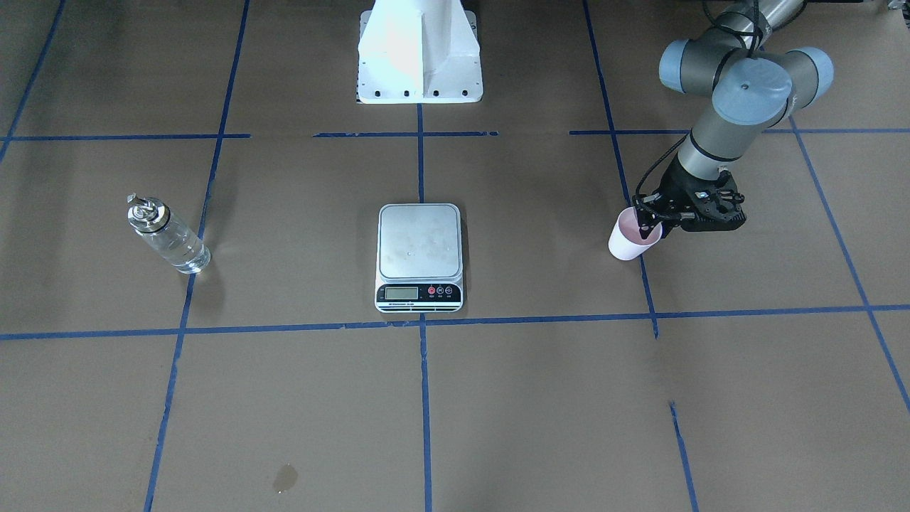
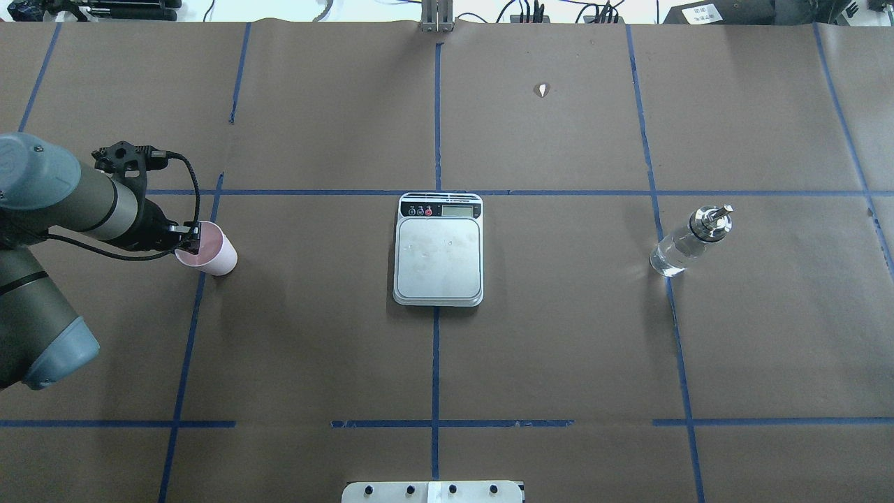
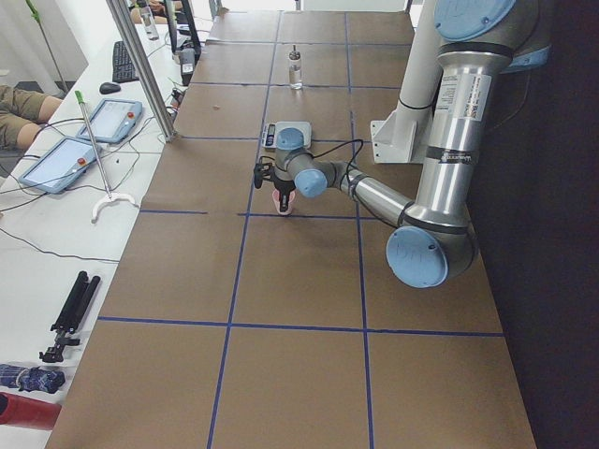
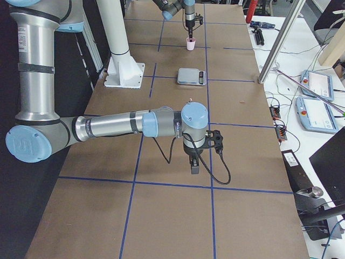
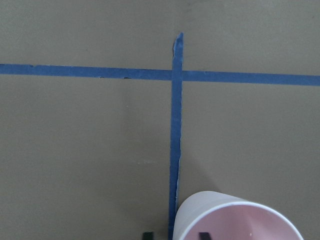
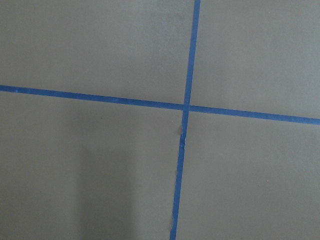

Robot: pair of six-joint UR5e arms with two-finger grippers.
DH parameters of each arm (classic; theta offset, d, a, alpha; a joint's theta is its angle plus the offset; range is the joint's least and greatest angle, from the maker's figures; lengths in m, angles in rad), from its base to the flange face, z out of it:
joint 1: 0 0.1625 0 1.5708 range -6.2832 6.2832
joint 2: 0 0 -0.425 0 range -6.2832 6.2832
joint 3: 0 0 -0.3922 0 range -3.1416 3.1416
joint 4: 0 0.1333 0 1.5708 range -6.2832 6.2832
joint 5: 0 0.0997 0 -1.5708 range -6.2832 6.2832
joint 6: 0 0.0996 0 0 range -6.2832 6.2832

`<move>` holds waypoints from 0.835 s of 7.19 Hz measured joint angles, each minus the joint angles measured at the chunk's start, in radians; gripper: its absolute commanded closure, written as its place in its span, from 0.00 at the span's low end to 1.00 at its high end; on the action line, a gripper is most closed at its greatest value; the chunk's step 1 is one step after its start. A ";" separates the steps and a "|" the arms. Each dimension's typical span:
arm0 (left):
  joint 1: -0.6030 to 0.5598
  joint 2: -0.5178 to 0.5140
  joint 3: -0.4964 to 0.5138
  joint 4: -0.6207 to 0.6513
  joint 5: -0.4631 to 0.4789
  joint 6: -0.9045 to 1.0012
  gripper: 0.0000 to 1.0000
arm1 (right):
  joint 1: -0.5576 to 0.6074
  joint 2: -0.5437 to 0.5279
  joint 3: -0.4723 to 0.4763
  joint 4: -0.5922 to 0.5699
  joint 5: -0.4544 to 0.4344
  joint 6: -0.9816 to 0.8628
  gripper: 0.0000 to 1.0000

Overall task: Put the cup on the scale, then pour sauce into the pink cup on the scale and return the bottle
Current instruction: 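Close the left gripper around the pink cup's rim, then carry the pink cup with the left gripper onto the scale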

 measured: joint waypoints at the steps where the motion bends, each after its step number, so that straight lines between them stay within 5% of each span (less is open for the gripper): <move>1: 0.000 0.000 -0.002 0.002 -0.003 0.000 1.00 | 0.000 0.000 0.004 0.000 0.000 0.000 0.00; 4: -0.014 0.004 -0.094 0.092 -0.040 0.000 1.00 | 0.000 0.000 0.013 -0.001 0.008 0.000 0.00; 6: -0.031 -0.092 -0.219 0.328 -0.065 -0.003 1.00 | 0.001 -0.007 0.037 -0.001 0.037 0.000 0.00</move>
